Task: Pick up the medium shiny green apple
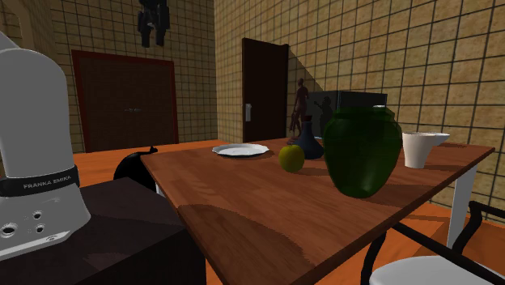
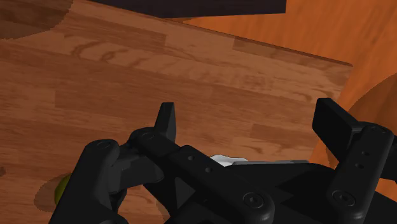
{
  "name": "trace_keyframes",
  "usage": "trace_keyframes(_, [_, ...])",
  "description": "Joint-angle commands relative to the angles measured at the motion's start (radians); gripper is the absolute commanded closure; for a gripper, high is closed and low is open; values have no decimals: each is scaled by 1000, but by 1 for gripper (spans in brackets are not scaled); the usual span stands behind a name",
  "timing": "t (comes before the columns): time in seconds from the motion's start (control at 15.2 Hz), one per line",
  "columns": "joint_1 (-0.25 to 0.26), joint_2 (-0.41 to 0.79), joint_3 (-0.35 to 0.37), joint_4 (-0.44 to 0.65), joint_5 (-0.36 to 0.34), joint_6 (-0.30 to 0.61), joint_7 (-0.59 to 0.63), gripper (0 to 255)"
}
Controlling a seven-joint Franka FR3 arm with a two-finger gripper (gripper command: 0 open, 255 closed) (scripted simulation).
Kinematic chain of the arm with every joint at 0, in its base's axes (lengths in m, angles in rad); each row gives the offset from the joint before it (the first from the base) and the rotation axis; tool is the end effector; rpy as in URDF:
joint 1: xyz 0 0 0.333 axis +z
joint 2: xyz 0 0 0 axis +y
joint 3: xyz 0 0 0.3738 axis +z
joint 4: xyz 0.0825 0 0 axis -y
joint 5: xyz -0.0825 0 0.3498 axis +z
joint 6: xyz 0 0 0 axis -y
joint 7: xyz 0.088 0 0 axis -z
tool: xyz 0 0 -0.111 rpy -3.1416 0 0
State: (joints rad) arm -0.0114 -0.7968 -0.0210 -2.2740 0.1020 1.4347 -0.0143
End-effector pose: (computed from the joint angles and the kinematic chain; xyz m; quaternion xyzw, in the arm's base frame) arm 0.2142 0.0020 0.6542 -0.9981 -0.0001 0.0201 0.0586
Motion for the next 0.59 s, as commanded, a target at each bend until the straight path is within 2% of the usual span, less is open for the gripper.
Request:
trace_keyframes(0.0, [0, 0, 0, 0, 0, 0, 0, 0])
trace_keyframes(0.53, [-30, 194, -76, -17, -54, 213, -91, 0])
